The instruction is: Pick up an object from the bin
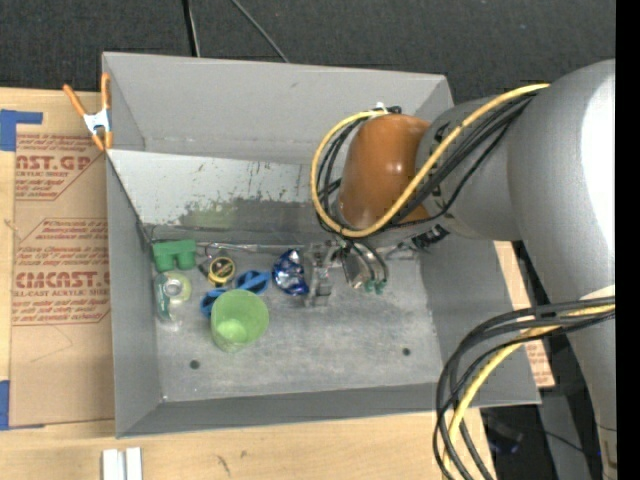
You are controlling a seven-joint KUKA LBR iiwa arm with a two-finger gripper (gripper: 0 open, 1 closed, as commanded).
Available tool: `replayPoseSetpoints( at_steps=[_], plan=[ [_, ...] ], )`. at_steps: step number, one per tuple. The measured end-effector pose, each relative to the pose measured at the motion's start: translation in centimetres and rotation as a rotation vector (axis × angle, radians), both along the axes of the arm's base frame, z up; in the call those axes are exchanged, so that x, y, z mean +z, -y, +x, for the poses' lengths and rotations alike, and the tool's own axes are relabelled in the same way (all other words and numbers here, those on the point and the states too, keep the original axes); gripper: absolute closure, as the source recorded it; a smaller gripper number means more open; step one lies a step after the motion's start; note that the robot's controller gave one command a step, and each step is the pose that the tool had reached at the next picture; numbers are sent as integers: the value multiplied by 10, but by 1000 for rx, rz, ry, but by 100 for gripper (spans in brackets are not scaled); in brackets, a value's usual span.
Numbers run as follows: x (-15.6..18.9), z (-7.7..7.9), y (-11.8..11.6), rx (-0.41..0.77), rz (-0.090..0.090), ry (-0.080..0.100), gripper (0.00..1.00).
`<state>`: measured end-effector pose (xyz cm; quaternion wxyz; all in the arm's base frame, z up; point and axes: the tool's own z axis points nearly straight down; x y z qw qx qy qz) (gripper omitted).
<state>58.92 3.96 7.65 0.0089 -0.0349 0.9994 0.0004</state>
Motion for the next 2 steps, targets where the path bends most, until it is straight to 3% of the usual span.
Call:
replayPoseSetpoints(
  at_steps=[1,2],
  plan=[
    [157,-8,12,260,-4,-7,100],
    [66,-50,-5,233,-1,-26,100]
  ],
)
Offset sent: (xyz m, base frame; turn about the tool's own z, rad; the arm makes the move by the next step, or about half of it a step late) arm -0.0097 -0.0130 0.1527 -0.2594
